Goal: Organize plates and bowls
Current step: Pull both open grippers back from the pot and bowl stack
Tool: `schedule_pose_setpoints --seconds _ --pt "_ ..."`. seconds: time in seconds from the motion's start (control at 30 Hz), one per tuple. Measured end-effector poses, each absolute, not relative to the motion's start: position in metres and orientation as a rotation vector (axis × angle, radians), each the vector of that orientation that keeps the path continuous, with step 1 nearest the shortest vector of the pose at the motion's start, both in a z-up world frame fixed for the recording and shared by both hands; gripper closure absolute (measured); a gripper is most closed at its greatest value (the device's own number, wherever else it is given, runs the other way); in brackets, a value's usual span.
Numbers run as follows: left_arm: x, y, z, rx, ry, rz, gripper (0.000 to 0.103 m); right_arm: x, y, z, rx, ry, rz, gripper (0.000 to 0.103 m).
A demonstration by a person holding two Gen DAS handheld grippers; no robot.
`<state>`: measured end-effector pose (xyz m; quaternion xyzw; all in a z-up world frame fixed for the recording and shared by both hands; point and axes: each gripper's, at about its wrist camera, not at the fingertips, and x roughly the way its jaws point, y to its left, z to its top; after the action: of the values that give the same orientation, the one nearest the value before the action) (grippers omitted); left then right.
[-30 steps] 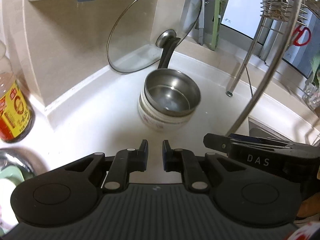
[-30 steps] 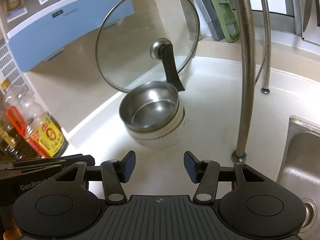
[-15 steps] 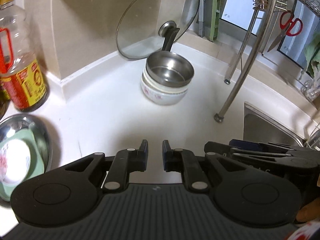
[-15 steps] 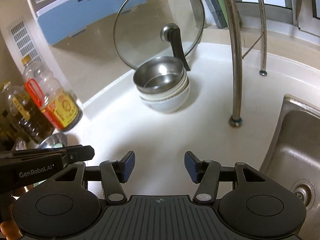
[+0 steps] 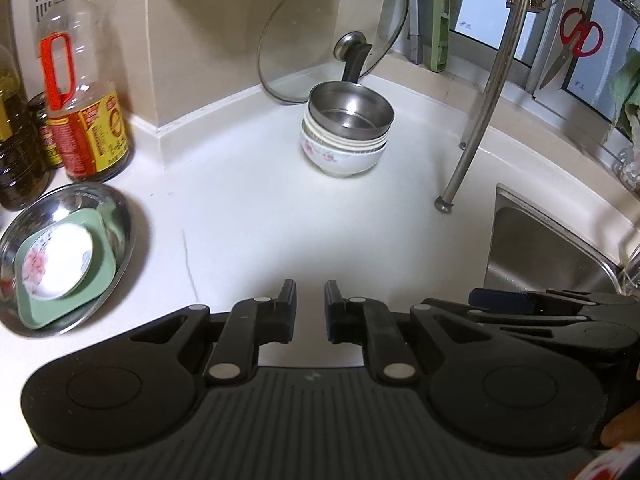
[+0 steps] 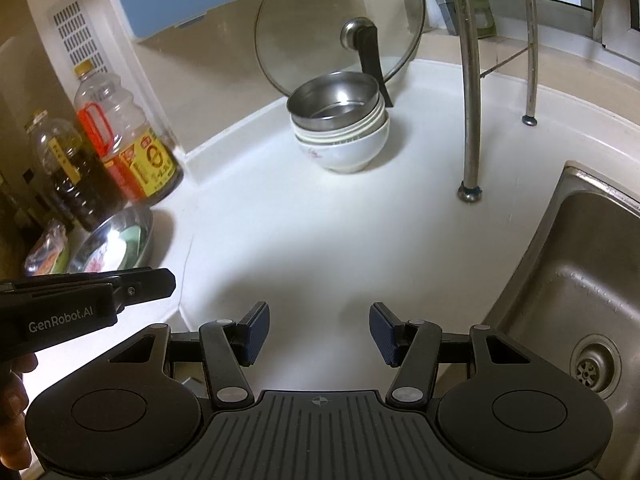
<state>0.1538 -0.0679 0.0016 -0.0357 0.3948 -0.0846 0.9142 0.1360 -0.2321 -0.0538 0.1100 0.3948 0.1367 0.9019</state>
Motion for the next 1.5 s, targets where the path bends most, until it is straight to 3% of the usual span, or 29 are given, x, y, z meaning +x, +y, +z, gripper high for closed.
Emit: schedule_pose_setpoints --seconds 1.5 --pt "0.104 -0.051 0.0 -0.138 0.815 -0.037 0.091 0.116 -0.206 -0.055 0.136 0.836 0.41 0.047"
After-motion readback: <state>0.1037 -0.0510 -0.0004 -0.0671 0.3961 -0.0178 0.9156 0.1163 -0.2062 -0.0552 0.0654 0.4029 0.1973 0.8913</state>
